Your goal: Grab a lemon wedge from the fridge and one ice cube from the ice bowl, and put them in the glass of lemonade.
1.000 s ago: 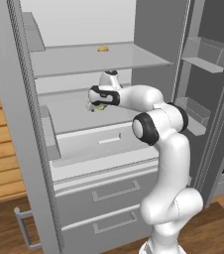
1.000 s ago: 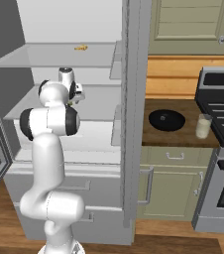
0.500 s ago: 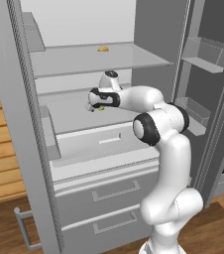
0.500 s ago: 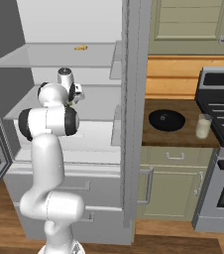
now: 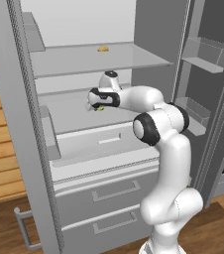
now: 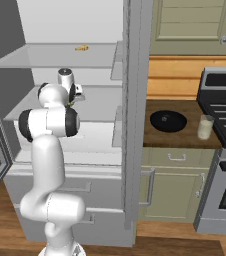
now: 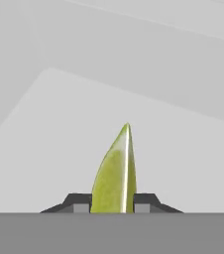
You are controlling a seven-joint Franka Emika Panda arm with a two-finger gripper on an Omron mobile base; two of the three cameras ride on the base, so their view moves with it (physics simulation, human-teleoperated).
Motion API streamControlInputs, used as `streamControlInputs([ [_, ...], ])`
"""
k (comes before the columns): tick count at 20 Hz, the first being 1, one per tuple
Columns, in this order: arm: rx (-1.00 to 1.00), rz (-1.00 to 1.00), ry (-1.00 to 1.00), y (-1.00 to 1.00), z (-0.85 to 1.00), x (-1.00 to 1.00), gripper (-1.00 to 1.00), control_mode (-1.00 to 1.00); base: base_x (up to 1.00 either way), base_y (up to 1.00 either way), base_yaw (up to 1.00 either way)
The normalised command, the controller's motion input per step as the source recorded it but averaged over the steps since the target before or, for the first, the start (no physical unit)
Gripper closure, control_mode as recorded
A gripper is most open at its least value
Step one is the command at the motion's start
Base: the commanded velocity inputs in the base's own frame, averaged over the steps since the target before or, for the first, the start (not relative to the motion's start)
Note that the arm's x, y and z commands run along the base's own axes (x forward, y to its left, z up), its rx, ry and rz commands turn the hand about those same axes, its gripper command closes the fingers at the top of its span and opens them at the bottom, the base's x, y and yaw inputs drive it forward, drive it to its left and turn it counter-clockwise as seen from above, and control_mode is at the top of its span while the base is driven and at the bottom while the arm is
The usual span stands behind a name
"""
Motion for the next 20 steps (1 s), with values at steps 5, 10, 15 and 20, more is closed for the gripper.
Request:
streamControlInputs([
  [5, 0.0, 0.0, 0.0, -0.01, 0.0, -0.33, 1.0, -1.0, 0.0, 0.0, 0.0],
  [10, 0.06, 0.0, -0.08, -0.13, 0.0, -0.93, 1.0, -1.0, 0.0, 0.0, 0.0],
  [15, 0.07, 0.0, -0.12, -0.13, 0.0, -0.84, 1.0, -1.0, 0.0, 0.0, 0.0],
  [20, 0.01, 0.0, -0.02, -0.14, 0.35, -0.81, 1.0, -1.0, 0.0, 0.0, 0.0],
])
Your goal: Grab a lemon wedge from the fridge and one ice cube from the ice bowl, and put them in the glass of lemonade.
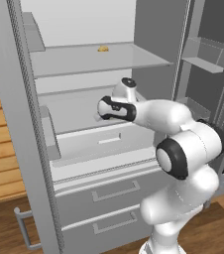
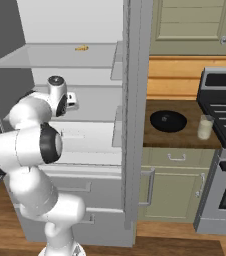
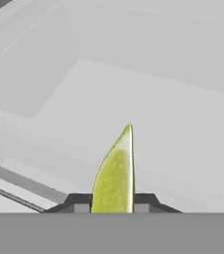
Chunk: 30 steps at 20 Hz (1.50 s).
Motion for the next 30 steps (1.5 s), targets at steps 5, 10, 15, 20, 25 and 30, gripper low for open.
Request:
streamControlInputs([
  [5, -0.01, 0.0, 0.0, -0.15, 0.79, -0.81, 1.0, -1.0, 0.0, 0.0, 0.0],
  [10, -0.18, 0.0, 0.09, -0.06, 0.89, -0.85, 1.0, -1.0, 0.0, 0.0, 0.0],
  [15, -0.2, 0.0, 0.22, -0.29, 0.58, -0.8, 1.0, -1.0, 0.0, 0.0, 0.0],
  [20, -0.05, -0.06, 0.02, -0.57, 0.01, -1.0, 1.0, -1.0, 0.0, 0.0, 0.0],
  [25, 0.0, -0.03, 0.04, -0.58, 0.02, -1.0, 1.0, -1.0, 0.0, 0.0, 0.0],
  [30, 0.04, -0.01, 0.02, -0.49, -0.02, -0.96, 1.0, -1.0, 0.0, 0.0, 0.0],
])
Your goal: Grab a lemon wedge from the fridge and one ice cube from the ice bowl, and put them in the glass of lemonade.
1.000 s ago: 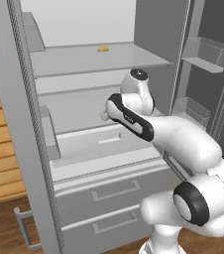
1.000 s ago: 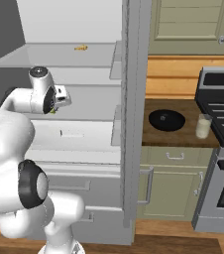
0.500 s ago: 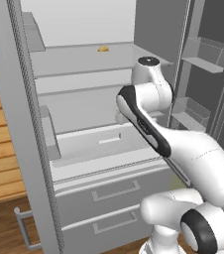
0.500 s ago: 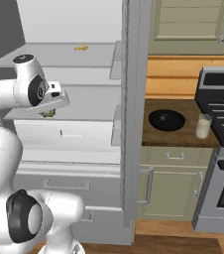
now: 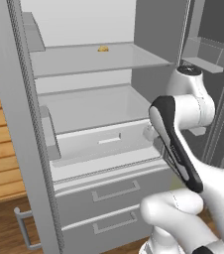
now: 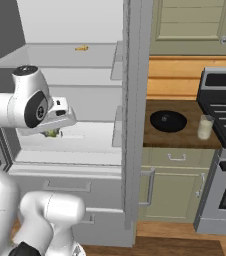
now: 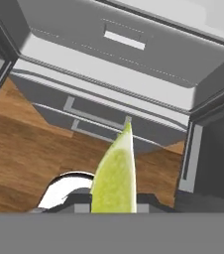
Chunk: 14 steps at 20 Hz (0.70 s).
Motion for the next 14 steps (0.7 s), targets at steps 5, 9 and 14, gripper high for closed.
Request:
streamControlInputs([
  [5, 0.03, 0.0, 0.0, -0.11, 0.0, -0.57, 1.0, -1.0, 0.0, 0.0, 0.0],
  [9, 0.02, -0.05, 0.0, -0.21, 0.0, -0.45, 1.0, -1.0, 0.0, 0.0, 0.0],
  [14, 0.06, -0.14, 0.0, -0.15, 0.14, -0.42, 1.0, -1.0, 0.0, 0.0, 0.0],
])
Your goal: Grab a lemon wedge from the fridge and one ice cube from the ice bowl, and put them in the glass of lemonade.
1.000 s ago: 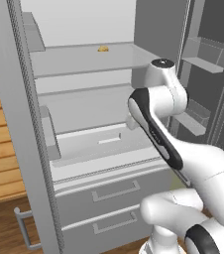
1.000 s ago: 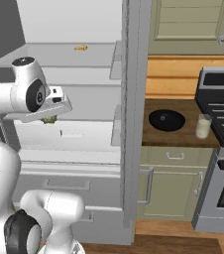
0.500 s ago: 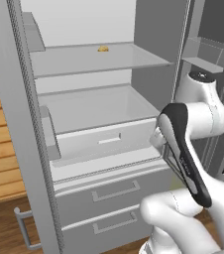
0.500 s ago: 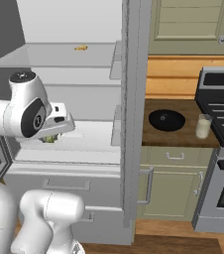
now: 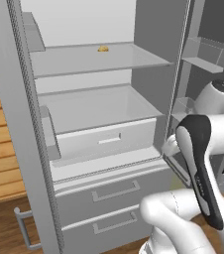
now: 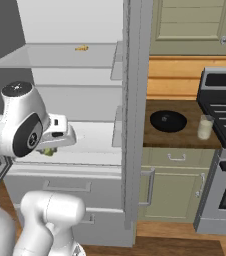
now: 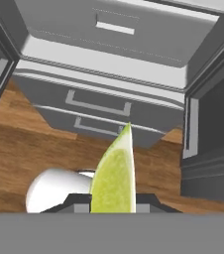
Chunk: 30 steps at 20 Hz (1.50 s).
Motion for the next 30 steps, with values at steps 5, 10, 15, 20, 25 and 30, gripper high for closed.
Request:
streamControlInputs([
  [5, 0.05, -0.08, 0.0, 0.0, 0.13, -0.27, 1.0, -1.0, 0.0, 0.0, 0.0],
  [10, 0.01, -0.02, 0.0, -0.01, 0.01, -0.04, 1.0, -1.0, 0.0, 0.0, 0.0],
  [15, 0.0, -0.01, 0.0, -0.03, 0.0, -0.05, 1.0, -1.0, 0.0, 0.0, 0.0],
  [20, 0.0, -0.01, 0.0, -0.04, 0.0, -0.11, 1.0, -1.0, 0.0, 0.0, 0.0],
  [25, 0.0, 0.0, 0.0, 0.0, 0.0, 0.0, 1.0, -1.0, 0.0, 0.0, 0.0],
  [30, 0.0, 0.0, 0.0, 0.0, 0.0, -0.01, 1.0, 1.0, -0.25, 0.2, -0.09],
])
